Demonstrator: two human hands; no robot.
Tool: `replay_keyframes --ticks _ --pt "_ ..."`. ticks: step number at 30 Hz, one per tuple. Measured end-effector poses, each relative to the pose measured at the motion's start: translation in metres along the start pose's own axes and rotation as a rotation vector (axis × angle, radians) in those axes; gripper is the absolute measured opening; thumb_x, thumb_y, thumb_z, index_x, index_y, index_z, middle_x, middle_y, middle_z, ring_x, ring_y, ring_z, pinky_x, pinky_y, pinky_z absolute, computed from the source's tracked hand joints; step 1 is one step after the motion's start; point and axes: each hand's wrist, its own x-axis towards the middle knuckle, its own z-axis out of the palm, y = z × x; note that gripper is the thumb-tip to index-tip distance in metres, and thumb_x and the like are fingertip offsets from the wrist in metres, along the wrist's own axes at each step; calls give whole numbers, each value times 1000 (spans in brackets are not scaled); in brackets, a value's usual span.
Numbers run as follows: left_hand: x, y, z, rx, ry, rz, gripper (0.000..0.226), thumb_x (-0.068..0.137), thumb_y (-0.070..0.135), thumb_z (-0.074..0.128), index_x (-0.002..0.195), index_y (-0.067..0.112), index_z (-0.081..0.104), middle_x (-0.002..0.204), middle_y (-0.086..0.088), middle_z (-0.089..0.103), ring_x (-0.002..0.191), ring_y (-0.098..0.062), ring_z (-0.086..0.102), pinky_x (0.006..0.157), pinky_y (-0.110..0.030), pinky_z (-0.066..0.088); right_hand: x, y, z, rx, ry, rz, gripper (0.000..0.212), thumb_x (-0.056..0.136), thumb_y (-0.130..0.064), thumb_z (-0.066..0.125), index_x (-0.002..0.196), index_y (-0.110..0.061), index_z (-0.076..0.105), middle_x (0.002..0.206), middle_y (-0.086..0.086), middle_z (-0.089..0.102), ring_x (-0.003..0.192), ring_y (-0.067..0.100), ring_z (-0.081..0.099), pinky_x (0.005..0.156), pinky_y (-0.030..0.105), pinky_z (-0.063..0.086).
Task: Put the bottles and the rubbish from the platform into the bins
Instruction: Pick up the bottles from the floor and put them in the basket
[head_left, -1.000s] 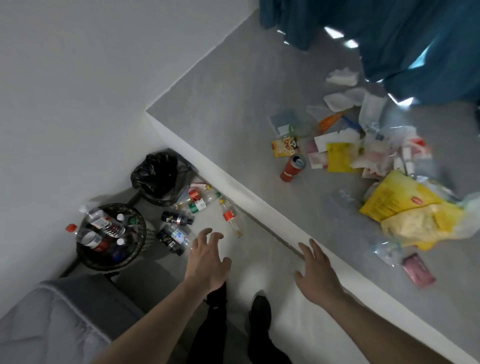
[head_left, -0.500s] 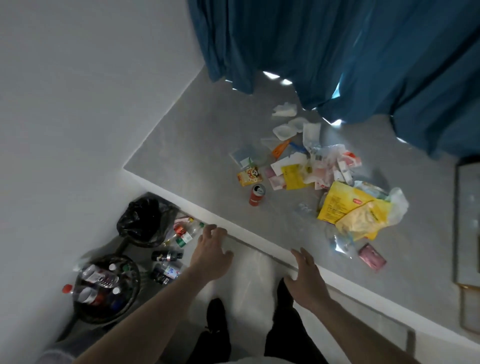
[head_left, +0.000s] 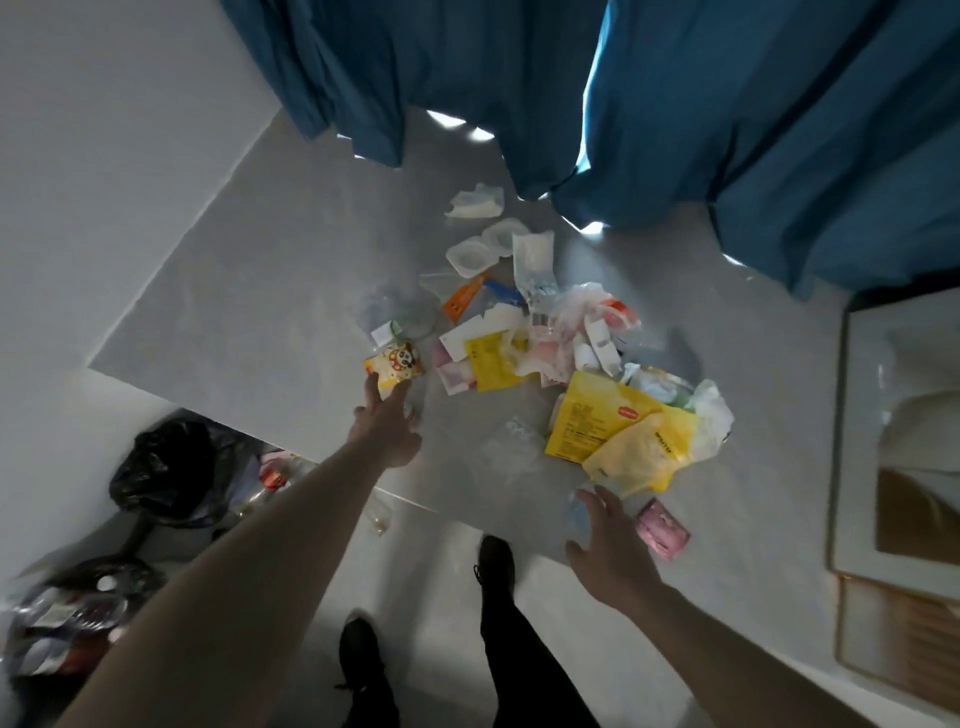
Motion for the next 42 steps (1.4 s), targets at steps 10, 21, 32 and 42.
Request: replay_keyframes --ticks 10,21,32,42 --pt "31 -13 61 12 -34 -115 59 84 2 63 130 36 49 124 0 33 94 -29 50 78 -43 58 52 18 -44 -76 -24 -62 65 90 -26 65 149 -19 38 158 4 28 138 27 43 105 34 38" --pt "-143 -45 57 -472 90 -204 43 97 46 49 137 32 51 128 -3 63 108 -24 64 90 -35 52 48 -111 12 -159 -334 -419 90 75 -32 76 151 -17 31 154 4 31 138 29 40 109 37 40" --pt "-223 -181 33 -1148 46 -302 43 92 47 69 129 29 55 119 2 67 80 -14 71 67 -27 56 -20 -233 127 -137 -428 -541 54 69 -47 69 119 -37 53 112 -12 58 98 12 61 81 31 51" --pt "-169 -438 105 -359 -352 -383 42 98 31 55 139 21 53 138 -3 60 129 -24 55 99 -26 42 -27 -252 312 98 -229 -169 44 68 -48 78 102 -40 52 94 -20 65 84 2 65 76 34 55"
